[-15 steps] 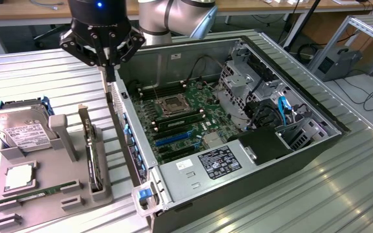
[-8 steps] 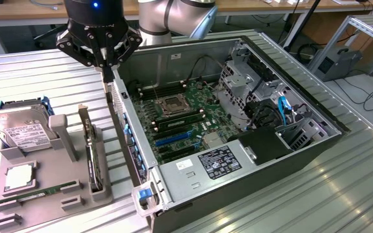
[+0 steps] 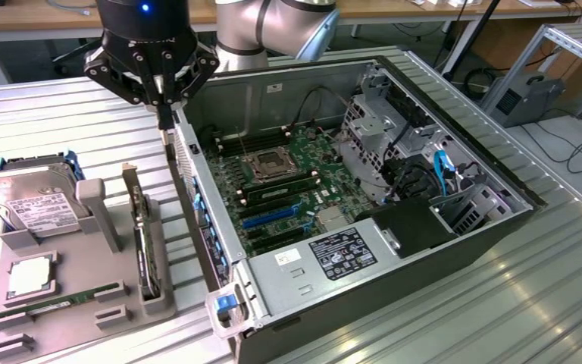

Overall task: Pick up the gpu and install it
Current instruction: 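Reach for the gpu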

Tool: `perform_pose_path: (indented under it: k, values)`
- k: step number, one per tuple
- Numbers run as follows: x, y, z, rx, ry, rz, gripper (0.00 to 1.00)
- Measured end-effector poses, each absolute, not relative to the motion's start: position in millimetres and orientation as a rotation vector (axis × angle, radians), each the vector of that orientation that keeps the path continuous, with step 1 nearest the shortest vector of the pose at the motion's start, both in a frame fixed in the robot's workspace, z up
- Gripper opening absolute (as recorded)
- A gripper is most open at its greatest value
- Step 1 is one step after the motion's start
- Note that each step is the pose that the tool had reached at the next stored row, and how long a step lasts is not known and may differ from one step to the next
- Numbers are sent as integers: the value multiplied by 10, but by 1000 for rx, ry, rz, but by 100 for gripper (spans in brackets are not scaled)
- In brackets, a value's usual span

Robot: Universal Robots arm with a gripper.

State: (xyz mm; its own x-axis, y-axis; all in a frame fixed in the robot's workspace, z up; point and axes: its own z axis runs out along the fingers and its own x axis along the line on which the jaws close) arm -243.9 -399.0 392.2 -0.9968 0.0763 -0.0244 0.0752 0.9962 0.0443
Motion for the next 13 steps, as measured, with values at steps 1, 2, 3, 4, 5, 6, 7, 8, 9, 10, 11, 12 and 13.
perform_pose_path:
  k: [1, 2, 3, 4, 5, 6, 7, 8, 9, 10, 11, 12, 13]
  values:
    - [-2453, -3990, 3922, 118, 3112, 68, 11]
    - [-2465, -3990, 3922, 118, 3112, 68, 11]
    - [-2478, -3990, 3922, 118, 3113, 68, 11]
    - [-2488, -3990, 3922, 118, 3112, 68, 11]
    - [-2497, -3990, 3922, 118, 3112, 68, 11]
    - [-2519, -3989, 3922, 118, 3112, 68, 11]
    - [-2534, -3989, 3922, 118, 3113, 68, 11]
    - [-2539, -3989, 3922, 118, 3112, 68, 11]
    - [-2539, -3989, 3922, 118, 3112, 68, 11]
    - [-2539, -3989, 3922, 118, 3113, 68, 11]
    - [-2540, -3990, 3922, 118, 3113, 68, 11]
    - [-2540, -3990, 3922, 118, 3113, 68, 11]
    - [-2540, -3990, 3922, 118, 3112, 68, 11]
